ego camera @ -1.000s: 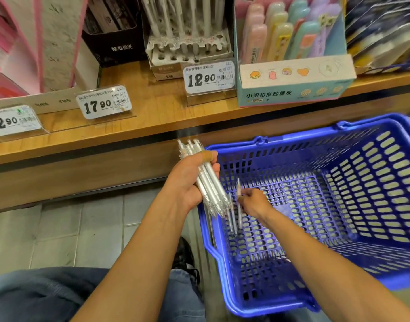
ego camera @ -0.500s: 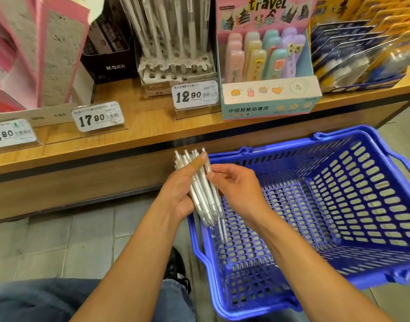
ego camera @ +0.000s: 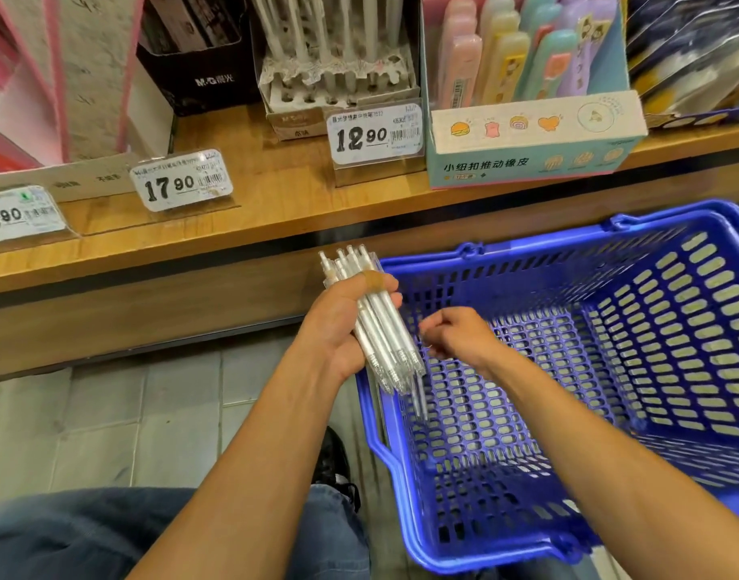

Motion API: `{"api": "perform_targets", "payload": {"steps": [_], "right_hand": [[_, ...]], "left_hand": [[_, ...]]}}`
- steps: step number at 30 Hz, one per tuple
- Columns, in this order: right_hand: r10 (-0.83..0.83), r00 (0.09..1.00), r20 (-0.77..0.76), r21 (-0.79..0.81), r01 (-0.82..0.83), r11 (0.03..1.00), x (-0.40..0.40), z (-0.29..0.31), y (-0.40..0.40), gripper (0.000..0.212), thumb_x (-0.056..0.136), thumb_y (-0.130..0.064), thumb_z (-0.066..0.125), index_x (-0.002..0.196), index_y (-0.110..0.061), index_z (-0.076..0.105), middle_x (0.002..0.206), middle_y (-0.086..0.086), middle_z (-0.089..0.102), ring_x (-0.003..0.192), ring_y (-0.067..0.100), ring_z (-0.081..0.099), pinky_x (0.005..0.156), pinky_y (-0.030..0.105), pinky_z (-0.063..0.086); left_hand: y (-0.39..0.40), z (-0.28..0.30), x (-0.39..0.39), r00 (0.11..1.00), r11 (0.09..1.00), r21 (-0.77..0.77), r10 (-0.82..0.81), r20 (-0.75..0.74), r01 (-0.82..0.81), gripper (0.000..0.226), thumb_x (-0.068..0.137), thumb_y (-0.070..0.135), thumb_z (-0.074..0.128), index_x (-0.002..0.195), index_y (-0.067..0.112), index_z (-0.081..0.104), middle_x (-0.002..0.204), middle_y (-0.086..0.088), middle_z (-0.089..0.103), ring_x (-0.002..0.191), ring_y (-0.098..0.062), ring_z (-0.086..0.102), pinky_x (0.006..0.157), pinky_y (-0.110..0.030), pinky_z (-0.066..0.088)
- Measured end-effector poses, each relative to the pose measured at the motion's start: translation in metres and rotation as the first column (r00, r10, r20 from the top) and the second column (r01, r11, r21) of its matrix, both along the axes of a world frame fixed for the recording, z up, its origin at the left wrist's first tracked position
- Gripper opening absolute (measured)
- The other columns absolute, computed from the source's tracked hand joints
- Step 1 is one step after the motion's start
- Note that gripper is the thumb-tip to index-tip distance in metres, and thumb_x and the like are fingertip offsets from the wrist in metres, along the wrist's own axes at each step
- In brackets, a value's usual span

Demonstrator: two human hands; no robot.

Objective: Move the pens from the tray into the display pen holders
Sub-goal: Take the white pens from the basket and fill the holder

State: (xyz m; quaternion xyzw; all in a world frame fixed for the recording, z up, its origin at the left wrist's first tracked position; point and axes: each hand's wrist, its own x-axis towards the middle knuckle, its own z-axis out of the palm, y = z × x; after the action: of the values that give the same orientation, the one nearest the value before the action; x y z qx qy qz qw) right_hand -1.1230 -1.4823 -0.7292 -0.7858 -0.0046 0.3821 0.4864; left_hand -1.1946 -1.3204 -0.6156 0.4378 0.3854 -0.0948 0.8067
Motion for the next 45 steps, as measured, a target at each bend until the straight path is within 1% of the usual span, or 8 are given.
{"api": "perform_targets", "payload": {"steps": [5,10,13,19,30,37,41,45], "right_hand": [[0.338,0.941,-0.025,-0.526,-0.300,0.796,-0.032,-0.081,0.007,0.012,0.092,-0.011,0.058,0.101,-0.004,0.060,0.105,0.019,0.066,0.095,0.032,0.063,0.071,0.031,0.046],[0.314,0.949,0.028,-0.649,-0.221,0.728,-0.056,-0.099,0.022,0.040,0.093,-0.005,0.052,0.131,0.005,0.043,0.114,0.019,0.064,0.101,0.033,0.064,0.068,0.033,0.047],[0.273,0.962,0.007,-0.631,-0.207,0.748,-0.056,-0.094,0.023,0.021,0.092,-0.013,0.060,0.108,-0.001,0.055,0.093,0.012,0.065,0.083,0.027,0.065,0.059,0.028,0.045],[0.073,0.996,-0.055,-0.411,-0.089,0.907,-0.029,-0.052,0.005,0.040,0.089,-0.025,0.066,0.057,-0.013,0.044,0.053,0.004,0.043,0.047,0.017,0.040,0.050,0.023,0.036],[-0.152,0.988,0.014,0.324,0.139,0.936,-0.038,0.121,-0.003,0.010,0.088,-0.006,0.066,0.092,-0.013,0.071,0.073,0.004,0.072,0.062,0.013,0.066,0.058,0.021,0.053],[-0.161,0.947,0.278,0.218,0.101,0.971,-0.049,0.135,0.047,0.006,0.083,-0.018,0.075,0.086,-0.013,0.074,0.069,-0.005,0.070,0.055,-0.001,0.063,0.055,0.013,0.049],[-0.026,0.900,0.435,0.156,-0.047,0.987,-0.046,0.129,0.052,0.009,0.079,-0.029,0.079,0.082,-0.021,0.076,0.069,-0.007,0.070,0.059,-0.004,0.060,0.059,0.010,0.048],[-0.130,0.961,0.243,0.318,0.048,0.947,-0.019,0.105,0.038,0.017,0.087,-0.030,0.070,0.074,-0.020,0.071,0.061,-0.003,0.067,0.051,0.006,0.059,0.048,0.019,0.046]], "left_hand": [[0.007,-0.006,0.001,0.999,0.994,-0.100,0.043,0.028,-0.040,0.028,0.087,0.006,0.063,0.061,0.009,0.074,0.064,-0.004,0.069,0.057,-0.011,0.068,0.054,-0.021,0.055],[0.010,-0.012,0.000,0.999,0.994,-0.096,0.050,0.001,-0.050,0.032,0.086,0.008,0.066,0.056,0.013,0.076,0.065,-0.003,0.071,0.057,-0.010,0.068,0.052,-0.022,0.054],[0.010,-0.013,0.000,0.999,0.996,-0.080,0.041,0.000,-0.041,0.030,0.085,0.009,0.068,0.056,0.014,0.076,0.066,-0.003,0.072,0.058,-0.010,0.069,0.053,-0.022,0.054],[0.014,-0.008,-0.003,0.999,0.998,-0.050,0.040,-0.012,-0.041,0.023,0.080,0.008,0.072,0.058,0.013,0.078,0.068,-0.004,0.073,0.060,-0.011,0.070,0.055,-0.023,0.055],[0.014,0.004,-0.007,0.986,0.987,-0.023,0.156,-0.057,-0.158,0.010,0.083,0.017,0.073,0.075,0.012,0.074,0.073,-0.006,0.069,0.059,-0.014,0.068,0.062,-0.029,0.057],[0.009,0.013,-0.009,0.995,0.982,-0.159,0.104,-0.005,-0.103,0.070,0.067,0.026,0.082,0.128,-0.001,0.060,0.123,-0.029,0.065,0.108,-0.040,0.067,0.095,-0.055,0.053],[0.010,0.009,-0.008,0.996,0.982,-0.168,0.089,0.030,-0.083,0.040,0.067,0.018,0.077,0.102,0.001,0.067,0.102,-0.025,0.073,0.088,-0.034,0.074,0.084,-0.049,0.059],[0.011,0.004,-0.006,0.998,0.995,-0.087,0.042,0.043,-0.038,0.007,0.076,0.010,0.071,0.081,0.007,0.068,0.075,-0.011,0.066,0.064,-0.021,0.065,0.069,-0.036,0.056]]}}
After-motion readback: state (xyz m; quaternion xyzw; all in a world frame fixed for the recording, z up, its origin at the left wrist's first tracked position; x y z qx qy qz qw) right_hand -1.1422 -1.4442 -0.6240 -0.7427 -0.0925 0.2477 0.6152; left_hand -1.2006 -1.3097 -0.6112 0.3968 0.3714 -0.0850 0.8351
